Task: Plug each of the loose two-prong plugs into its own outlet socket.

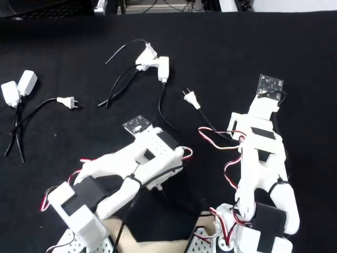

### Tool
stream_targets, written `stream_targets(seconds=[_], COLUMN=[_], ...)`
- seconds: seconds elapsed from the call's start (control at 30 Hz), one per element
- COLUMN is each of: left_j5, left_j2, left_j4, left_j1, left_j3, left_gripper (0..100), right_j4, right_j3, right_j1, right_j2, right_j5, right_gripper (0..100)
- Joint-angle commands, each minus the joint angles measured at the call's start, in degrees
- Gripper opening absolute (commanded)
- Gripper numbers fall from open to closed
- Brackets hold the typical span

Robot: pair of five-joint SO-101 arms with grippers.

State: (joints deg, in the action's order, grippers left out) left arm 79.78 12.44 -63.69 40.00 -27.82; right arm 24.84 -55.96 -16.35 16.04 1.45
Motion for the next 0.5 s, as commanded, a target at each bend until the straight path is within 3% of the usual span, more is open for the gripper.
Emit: stream_targets(seconds=[0.0, 0.2, 0.47], left_j5=[0.2, 0.3, 0.3], left_j2=[-0.3, -4.7, -26.8], left_j4=[4.0, 4.0, 4.0], left_j1=[-1.7, -1.0, 4.5], left_j3=[8.7, 16.7, 14.2], left_gripper=[3, 3, 3], right_j4=[-0.8, -0.8, -0.8], right_j3=[2.4, 2.4, 2.4], right_j1=[-1.0, -1.0, -0.9], right_j2=[0.5, 0.5, 0.5], right_j5=[2.8, 2.6, 2.6], right_gripper=[8.5, 22.6, 23.4])
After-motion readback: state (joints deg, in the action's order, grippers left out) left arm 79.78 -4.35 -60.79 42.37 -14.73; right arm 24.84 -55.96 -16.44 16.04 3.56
